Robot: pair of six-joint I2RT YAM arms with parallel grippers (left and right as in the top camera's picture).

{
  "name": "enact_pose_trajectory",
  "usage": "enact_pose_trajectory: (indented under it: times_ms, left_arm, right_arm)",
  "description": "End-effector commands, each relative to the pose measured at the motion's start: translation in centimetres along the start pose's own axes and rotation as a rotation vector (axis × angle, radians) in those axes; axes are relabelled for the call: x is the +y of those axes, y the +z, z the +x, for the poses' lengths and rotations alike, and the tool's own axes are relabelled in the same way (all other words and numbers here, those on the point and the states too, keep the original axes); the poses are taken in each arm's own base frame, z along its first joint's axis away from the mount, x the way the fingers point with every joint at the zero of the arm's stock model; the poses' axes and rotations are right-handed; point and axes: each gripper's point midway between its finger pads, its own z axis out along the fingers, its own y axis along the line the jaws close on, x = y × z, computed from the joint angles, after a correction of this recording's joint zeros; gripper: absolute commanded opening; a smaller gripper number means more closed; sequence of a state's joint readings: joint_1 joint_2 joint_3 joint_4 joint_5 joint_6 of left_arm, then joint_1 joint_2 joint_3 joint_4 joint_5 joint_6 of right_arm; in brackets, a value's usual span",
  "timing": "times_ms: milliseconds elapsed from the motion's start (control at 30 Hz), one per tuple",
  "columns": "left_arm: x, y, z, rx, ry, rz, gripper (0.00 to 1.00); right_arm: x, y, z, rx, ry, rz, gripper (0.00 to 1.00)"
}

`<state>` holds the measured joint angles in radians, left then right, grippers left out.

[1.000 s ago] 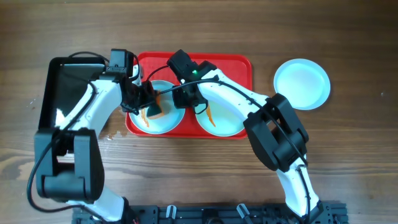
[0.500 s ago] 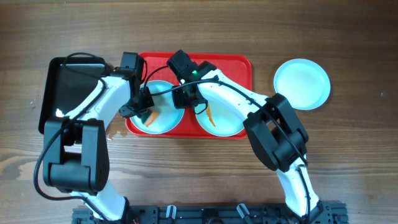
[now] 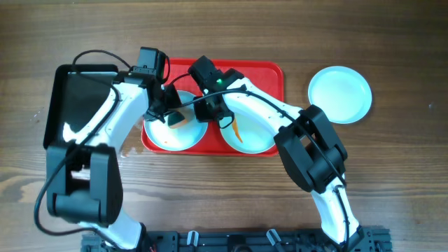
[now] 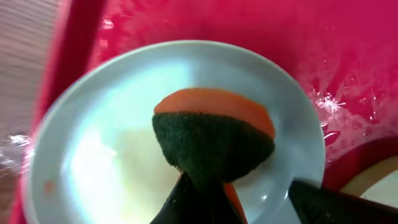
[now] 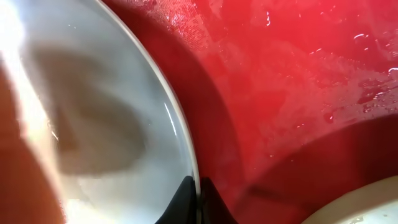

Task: Clean dirty plates on tray and stack at the side
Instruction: 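Scrub the left plate with the sponge while the right gripper holds it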

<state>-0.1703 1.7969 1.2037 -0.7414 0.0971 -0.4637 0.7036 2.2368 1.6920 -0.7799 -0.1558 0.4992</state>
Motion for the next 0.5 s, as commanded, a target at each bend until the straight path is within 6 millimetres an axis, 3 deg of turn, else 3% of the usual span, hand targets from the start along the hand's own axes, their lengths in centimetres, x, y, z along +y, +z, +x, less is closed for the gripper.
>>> enact_pose_trajectory:
  times_ms: [0,200,267,333,367,467]
  left_arm:
    - [-1.7,2.3,1.4,0.098,-0.016,0.087,0.04]
    - [-1.9,4.7,3.0,0.151,0.015,0.046,0.04]
    - [1.8,4.6,2.4,0.103,0.017,-0.148,0.04]
    - [7.2,3.2,2.4,0.085,0.006,-0.409,0.04]
    - [8.9,2.4,2.4,0.076,-0.032,-0.488,0.04]
    - [11.2,0.8,2.4,0.072,-0.098,-0.558,0.04]
  right_arm:
    - [-0.1,0.6,0.5,0.019,-0.003,0.006,0.04]
    - [-0.1,0.6,0.5,0.018,-0.003,0.006,0.04]
    - [-0.1,0.6,0.6,0.022,-0.003,0.009,0.04]
    - [-0.1,0.6,0.6,0.021,-0.004,0.009,0.04]
    - [-0.1,0.6,0.6,0.020,-0.003,0.008,0.04]
    - [-0.1,0.6,0.6,0.019,-0.004,0.007,0.05]
